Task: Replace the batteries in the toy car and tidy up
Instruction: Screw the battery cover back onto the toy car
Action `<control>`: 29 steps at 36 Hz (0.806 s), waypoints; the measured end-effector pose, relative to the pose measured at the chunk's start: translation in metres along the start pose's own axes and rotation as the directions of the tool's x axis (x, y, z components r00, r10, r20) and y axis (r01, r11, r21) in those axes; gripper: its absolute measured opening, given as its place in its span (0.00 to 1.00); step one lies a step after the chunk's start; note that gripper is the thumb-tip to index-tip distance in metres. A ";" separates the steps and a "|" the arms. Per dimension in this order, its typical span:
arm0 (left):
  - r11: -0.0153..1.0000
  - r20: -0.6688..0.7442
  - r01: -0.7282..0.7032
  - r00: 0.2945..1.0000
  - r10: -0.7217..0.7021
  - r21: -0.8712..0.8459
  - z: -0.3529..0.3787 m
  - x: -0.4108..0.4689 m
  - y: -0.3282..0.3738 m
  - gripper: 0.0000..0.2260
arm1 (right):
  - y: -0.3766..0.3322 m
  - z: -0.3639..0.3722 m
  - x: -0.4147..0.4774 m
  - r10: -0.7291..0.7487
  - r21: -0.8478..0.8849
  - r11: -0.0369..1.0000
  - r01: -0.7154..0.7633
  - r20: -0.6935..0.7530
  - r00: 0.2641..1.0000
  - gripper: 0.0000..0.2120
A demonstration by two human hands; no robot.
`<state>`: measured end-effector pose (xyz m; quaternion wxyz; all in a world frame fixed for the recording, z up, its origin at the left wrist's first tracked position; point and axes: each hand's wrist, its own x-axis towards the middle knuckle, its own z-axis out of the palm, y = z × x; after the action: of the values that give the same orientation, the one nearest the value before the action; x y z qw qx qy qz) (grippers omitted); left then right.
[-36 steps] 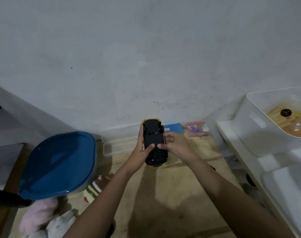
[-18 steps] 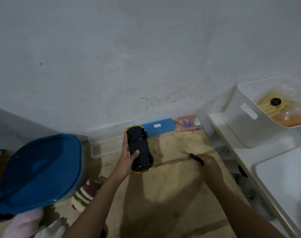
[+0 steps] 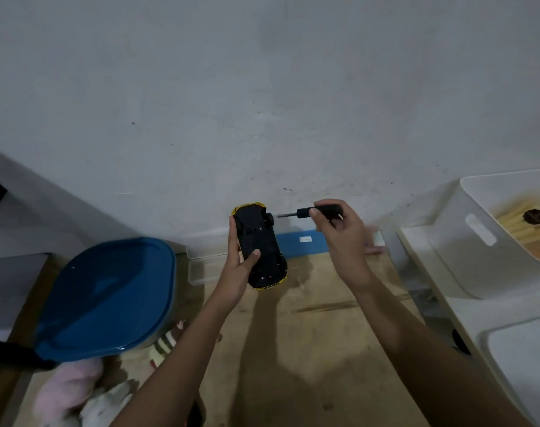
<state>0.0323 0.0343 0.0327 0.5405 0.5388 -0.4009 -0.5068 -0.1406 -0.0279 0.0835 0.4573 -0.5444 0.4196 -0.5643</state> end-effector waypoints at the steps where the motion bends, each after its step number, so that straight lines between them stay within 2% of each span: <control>1: 1.000 -0.004 -0.012 1.000 0.012 0.001 0.000 0.000 0.002 0.34 | -0.003 0.005 0.000 -0.017 -0.004 1.000 0.017 0.028 0.999 0.04; 9: 0.996 -0.008 -0.085 0.996 0.085 0.028 -0.001 0.000 0.017 0.34 | -0.007 0.029 -0.004 -0.086 -0.049 0.995 0.090 0.082 0.993 0.01; 29: 0.993 0.027 -0.120 0.992 0.119 0.022 0.003 -0.002 0.028 0.34 | -0.010 0.030 -0.001 -0.080 -0.020 0.997 0.081 0.016 0.997 0.03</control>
<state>0.0322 0.0331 0.0611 0.5582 0.5136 -0.4455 -0.4756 -0.1116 -0.0243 0.0949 0.4318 -0.5697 0.3995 -0.5739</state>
